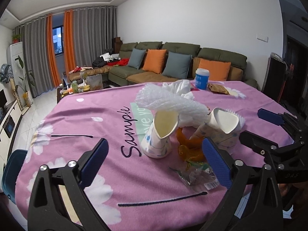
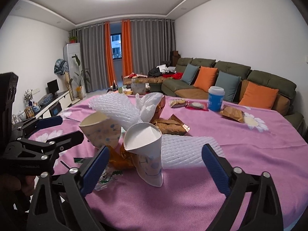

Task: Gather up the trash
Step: 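Grasp a white paper cup with the left gripper while the right gripper grasps another cup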

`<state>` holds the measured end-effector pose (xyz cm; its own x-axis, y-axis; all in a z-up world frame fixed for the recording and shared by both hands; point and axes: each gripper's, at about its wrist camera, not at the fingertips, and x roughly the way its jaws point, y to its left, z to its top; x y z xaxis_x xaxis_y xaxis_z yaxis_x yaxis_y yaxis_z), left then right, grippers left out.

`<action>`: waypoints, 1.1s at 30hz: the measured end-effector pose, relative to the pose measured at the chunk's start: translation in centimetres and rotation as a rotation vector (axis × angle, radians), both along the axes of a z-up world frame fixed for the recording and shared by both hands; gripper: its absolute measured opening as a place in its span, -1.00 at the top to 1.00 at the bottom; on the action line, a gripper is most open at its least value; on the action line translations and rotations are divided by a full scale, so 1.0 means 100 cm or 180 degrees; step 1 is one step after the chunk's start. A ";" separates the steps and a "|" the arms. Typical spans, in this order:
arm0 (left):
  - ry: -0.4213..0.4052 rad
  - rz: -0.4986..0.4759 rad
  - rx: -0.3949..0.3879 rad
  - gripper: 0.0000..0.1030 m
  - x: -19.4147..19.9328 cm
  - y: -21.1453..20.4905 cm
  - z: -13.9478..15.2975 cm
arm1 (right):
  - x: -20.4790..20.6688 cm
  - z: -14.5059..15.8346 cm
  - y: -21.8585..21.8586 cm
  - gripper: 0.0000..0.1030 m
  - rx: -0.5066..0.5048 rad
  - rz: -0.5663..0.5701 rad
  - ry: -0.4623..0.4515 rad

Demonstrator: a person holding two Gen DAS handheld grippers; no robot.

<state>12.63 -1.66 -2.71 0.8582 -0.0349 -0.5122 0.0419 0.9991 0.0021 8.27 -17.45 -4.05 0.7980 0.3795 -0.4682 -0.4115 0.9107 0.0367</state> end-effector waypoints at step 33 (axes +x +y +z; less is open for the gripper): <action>0.0104 -0.0152 -0.0420 0.61 0.022 0.022 -0.016 | 0.002 0.011 0.016 0.69 -0.0071 0.0207 0.0120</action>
<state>14.87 0.49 -4.36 0.8369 -0.1441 -0.5280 0.0872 0.9875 -0.1312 8.50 -15.88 -2.94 0.7537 0.4190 -0.5064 -0.4685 0.8828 0.0333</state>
